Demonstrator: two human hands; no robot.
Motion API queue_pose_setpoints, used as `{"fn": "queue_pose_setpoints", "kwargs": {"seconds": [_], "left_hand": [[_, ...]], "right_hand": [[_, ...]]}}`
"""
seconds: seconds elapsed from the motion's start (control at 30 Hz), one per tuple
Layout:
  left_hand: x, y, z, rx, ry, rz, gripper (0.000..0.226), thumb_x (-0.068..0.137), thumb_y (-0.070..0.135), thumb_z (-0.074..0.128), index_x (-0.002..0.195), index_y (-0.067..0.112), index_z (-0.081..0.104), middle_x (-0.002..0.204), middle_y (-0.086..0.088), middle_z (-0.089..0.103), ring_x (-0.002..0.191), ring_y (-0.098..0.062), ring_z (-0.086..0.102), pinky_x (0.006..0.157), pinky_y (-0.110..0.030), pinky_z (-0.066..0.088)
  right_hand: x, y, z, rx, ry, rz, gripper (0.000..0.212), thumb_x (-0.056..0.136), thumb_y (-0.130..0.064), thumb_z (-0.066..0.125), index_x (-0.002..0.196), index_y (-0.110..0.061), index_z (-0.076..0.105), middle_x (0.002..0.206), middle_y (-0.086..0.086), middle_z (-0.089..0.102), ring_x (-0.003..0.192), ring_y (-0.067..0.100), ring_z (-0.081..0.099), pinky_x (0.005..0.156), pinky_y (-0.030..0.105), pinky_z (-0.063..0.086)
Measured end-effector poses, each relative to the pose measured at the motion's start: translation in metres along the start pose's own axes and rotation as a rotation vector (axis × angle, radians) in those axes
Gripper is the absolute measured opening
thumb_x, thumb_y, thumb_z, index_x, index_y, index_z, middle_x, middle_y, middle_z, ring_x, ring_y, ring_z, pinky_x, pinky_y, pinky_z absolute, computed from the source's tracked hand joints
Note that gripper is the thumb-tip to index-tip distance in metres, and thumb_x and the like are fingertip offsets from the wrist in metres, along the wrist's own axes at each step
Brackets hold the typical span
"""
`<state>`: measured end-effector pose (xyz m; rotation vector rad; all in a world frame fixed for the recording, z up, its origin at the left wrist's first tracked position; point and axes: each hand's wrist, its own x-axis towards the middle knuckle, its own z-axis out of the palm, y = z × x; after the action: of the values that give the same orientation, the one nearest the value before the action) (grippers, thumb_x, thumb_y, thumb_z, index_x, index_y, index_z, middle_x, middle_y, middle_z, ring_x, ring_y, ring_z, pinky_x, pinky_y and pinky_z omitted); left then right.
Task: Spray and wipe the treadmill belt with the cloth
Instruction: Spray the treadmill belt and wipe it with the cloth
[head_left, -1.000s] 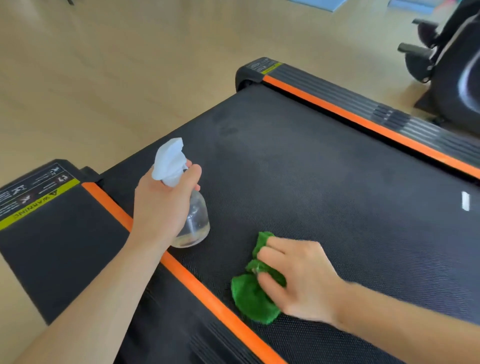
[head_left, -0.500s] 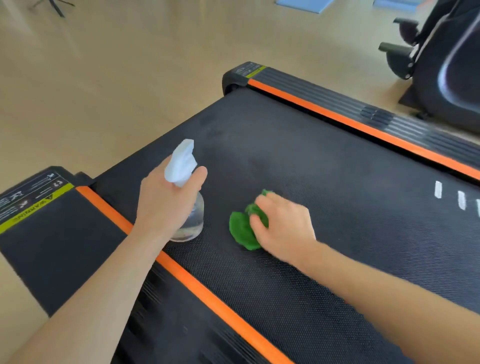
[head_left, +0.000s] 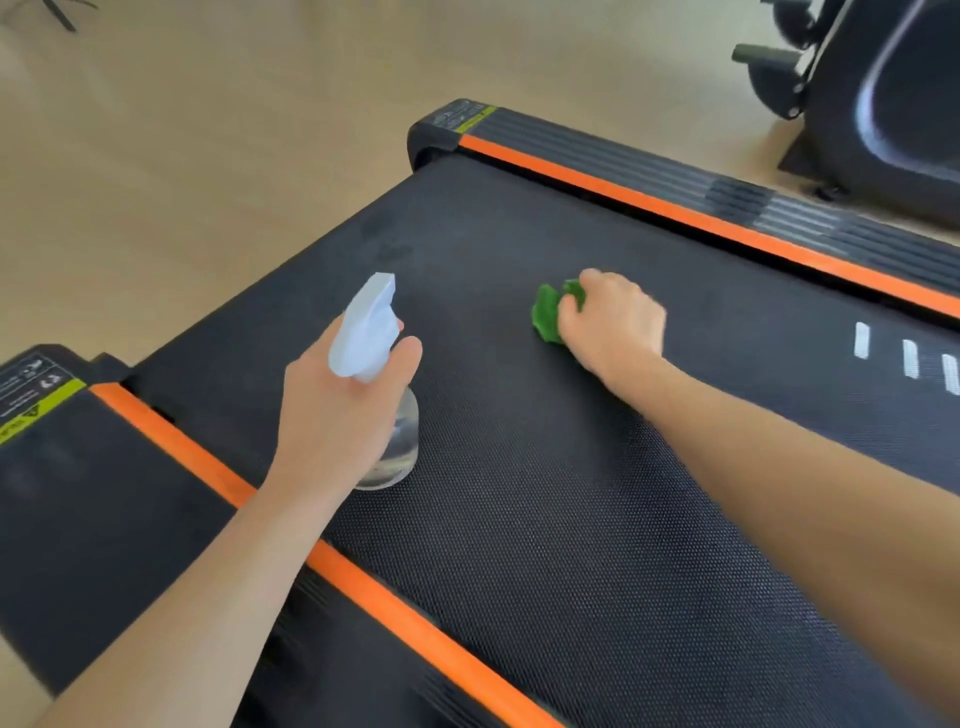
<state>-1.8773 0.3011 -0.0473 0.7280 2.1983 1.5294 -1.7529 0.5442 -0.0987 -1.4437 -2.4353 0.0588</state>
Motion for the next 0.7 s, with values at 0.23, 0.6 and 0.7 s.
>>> {"fn": "queue_pose_setpoints", "kwargs": {"seconds": [0.23,0.6,0.7], "left_hand": [[0.007,0.0,-0.013,-0.051,0.01,-0.018,0.004,0.097,0.026,0.066,0.098,0.028,0.07,0.077,0.012,0.076,0.075,0.006,0.064,0.076,-0.022,0.044],[0.004,-0.01,-0.009,-0.058,-0.03,-0.01,0.013,0.092,0.029,0.07,0.104,0.035,0.071,0.093,-0.006,0.076,0.081,-0.015,0.067,0.064,-0.006,0.046],[0.012,-0.006,-0.015,-0.052,-0.038,-0.019,0.009,0.093,0.029,0.07,0.101,0.033,0.071,0.091,-0.005,0.077,0.074,-0.012,0.066,0.058,-0.004,0.044]], "right_hand": [[-0.182,-0.024,-0.05,0.292,-0.207,-0.71,0.019,0.089,-0.037,0.054,0.079,-0.021,0.05,0.078,-0.007,0.049,0.066,0.019,0.051,0.052,0.033,0.039],[0.021,-0.006,0.012,-0.004,0.014,-0.055,0.023,0.095,-0.035,0.042,0.083,-0.017,0.047,0.086,0.003,0.055,0.078,0.031,0.055,0.062,0.034,0.034],[-0.005,-0.035,0.008,0.054,-0.009,-0.099,0.02,0.095,-0.035,0.043,0.085,-0.018,0.046,0.086,0.0,0.052,0.078,0.031,0.057,0.063,0.035,0.036]]}}
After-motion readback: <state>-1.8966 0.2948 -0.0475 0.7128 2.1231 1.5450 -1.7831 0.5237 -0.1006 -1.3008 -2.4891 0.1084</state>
